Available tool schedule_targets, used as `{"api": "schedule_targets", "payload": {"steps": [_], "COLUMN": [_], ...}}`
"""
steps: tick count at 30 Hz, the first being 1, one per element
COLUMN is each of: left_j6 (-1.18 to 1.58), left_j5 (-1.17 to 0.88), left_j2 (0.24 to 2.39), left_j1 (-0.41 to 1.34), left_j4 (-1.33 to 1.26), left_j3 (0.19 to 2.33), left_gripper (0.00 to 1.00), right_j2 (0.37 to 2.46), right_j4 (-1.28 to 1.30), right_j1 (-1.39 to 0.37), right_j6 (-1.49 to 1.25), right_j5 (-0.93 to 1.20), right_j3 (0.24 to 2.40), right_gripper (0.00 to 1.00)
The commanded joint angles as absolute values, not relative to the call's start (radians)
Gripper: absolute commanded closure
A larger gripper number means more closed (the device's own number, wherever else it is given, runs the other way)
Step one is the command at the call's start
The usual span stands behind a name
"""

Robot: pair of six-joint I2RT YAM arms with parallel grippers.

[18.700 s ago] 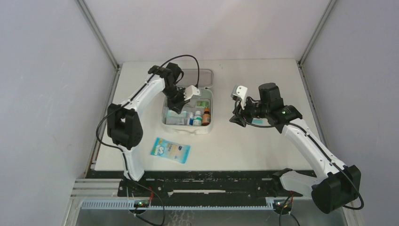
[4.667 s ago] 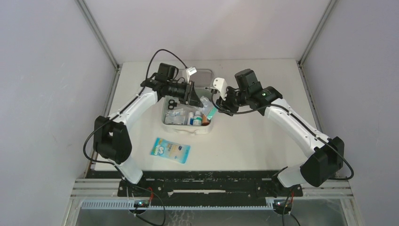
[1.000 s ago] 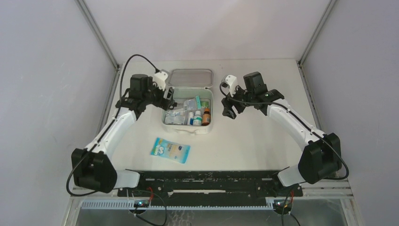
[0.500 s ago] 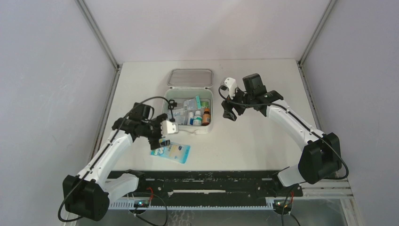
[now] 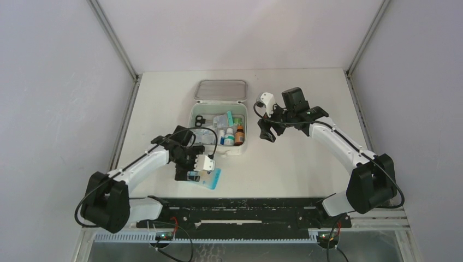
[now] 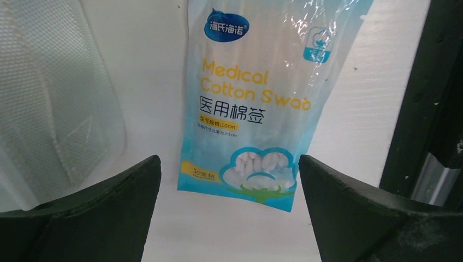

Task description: Organize the medicine kit

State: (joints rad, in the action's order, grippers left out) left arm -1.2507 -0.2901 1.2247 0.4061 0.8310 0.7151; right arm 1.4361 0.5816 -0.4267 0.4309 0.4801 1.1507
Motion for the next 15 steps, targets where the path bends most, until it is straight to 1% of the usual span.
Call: {"api": "schedule_targets", "payload": {"steps": [1,7,10,11,12,15], "left_j6": [-1.278,-1.276,-1.270,-1.264,-1.258,-1.240], "left_j5": [-0.235,-0.215,-0.212,-0.211,-0.211,-0.206], "left_j2": [1.290,1.344,1.356,1.361,1.366,1.371], "left_j1": [0.419,0.433,0.445,0.449,0.454,0.465], "left_j4": [0.773,0.751,0.733,0.730,0.729,0.727], "left_j3": [0.708,0.692,0.677,0.674,0.674,0.674], "left_gripper": [0.00,0.00,0.03,0.04,0.08,0.15], "right_j2": [1.414,1.425,1.430,1.431,1.432,1.432], "right_j4": [0.574,0.574,0.575,0.575,0.577,0.577], "right_j1": [-0.425,-0.421,-0.421,-0.420,-0.419,-0.418], "right_j6": [0.448,0.450,0.453,0.453,0.453,0.454], "right_j5": [0.493,0.491,0.491,0.489,0.489,0.486], "right_j3": [1.150,1.150,1.150,1.151,1.151,1.150], "right_gripper": [0.29,0.29,0.29,0.29,0.29,0.30]}}
